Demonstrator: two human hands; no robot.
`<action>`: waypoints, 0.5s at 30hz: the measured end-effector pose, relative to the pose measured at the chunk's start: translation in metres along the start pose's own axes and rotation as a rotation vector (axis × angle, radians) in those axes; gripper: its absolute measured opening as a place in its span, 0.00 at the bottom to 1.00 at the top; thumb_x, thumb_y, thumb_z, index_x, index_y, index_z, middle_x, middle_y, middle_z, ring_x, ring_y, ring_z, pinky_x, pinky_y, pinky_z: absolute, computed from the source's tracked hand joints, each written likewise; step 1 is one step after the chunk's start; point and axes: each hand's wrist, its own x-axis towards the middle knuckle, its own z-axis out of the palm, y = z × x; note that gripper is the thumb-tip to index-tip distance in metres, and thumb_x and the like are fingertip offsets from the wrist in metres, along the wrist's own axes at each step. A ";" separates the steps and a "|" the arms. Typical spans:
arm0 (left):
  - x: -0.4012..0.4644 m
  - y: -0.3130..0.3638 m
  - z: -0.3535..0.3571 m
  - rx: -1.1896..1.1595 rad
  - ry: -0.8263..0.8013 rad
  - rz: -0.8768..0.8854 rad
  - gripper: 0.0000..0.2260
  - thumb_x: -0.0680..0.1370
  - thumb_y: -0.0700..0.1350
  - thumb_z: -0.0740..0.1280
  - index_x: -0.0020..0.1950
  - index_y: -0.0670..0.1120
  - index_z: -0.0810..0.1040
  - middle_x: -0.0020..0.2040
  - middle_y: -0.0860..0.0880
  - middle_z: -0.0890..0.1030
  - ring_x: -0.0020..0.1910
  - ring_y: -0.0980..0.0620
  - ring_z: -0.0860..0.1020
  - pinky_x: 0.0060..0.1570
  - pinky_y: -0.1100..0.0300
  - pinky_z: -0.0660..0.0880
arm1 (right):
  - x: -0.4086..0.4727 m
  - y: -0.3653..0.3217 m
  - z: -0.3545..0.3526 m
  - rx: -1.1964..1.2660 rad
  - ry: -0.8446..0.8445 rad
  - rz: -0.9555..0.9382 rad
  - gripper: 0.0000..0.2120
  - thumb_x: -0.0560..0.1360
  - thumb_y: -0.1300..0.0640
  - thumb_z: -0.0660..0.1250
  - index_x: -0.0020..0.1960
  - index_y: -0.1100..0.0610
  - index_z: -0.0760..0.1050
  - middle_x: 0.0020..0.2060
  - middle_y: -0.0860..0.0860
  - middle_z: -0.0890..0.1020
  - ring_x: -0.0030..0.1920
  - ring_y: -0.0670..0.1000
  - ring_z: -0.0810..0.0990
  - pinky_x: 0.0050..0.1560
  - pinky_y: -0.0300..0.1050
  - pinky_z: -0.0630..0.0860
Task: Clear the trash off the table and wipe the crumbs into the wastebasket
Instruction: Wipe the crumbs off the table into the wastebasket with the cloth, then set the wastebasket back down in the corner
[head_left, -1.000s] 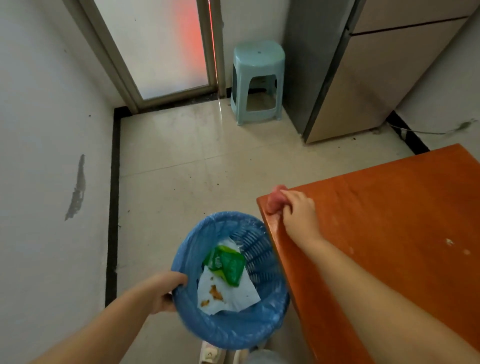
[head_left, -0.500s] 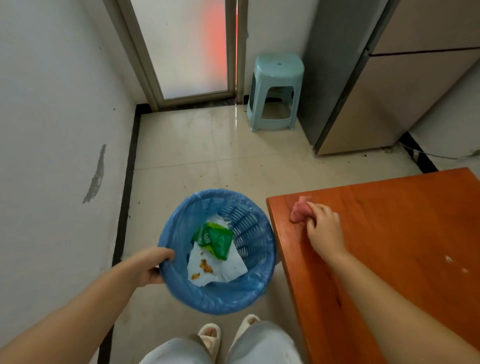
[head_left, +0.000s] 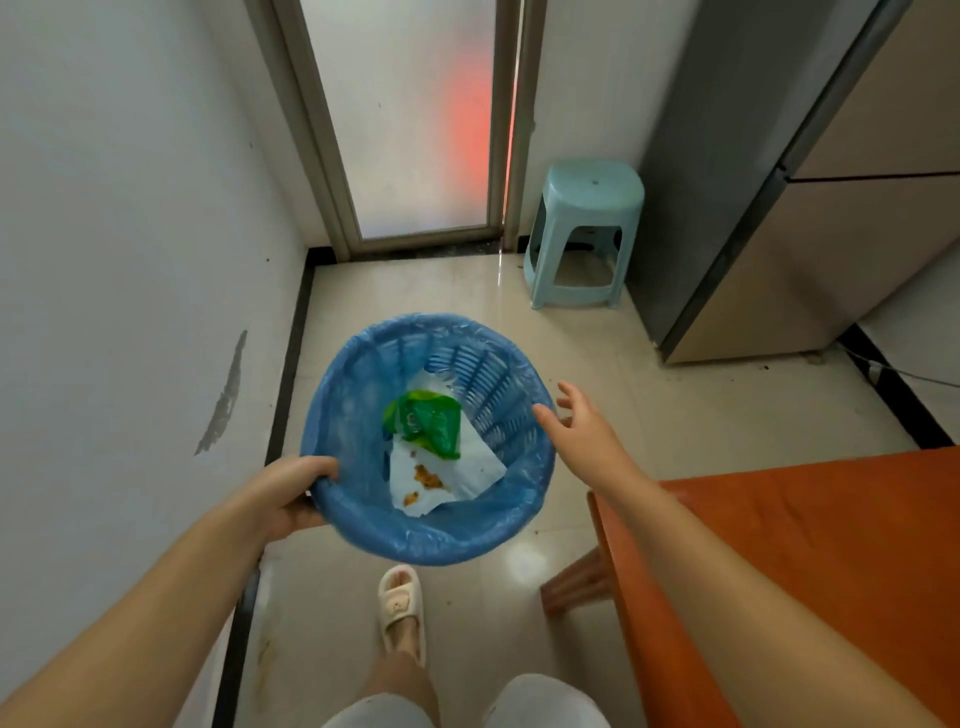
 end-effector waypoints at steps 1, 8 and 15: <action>0.006 0.013 -0.003 0.007 -0.019 0.002 0.11 0.74 0.33 0.60 0.55 0.39 0.73 0.45 0.41 0.79 0.42 0.46 0.79 0.33 0.56 0.81 | 0.013 -0.008 0.007 0.006 0.002 -0.002 0.25 0.76 0.50 0.63 0.70 0.56 0.62 0.65 0.55 0.72 0.63 0.54 0.73 0.61 0.49 0.72; 0.049 0.109 -0.029 0.169 -0.094 0.100 0.09 0.74 0.35 0.61 0.53 0.44 0.72 0.46 0.42 0.79 0.43 0.46 0.80 0.46 0.51 0.79 | 0.092 -0.059 0.031 -0.027 0.168 -0.001 0.18 0.76 0.63 0.59 0.65 0.57 0.70 0.58 0.57 0.79 0.57 0.55 0.77 0.51 0.41 0.69; 0.114 0.194 -0.031 0.337 0.004 0.328 0.14 0.76 0.36 0.61 0.61 0.43 0.68 0.46 0.46 0.76 0.46 0.46 0.77 0.45 0.55 0.77 | 0.168 -0.098 0.042 0.005 0.218 0.001 0.17 0.76 0.64 0.59 0.64 0.57 0.71 0.56 0.55 0.80 0.54 0.52 0.77 0.50 0.41 0.70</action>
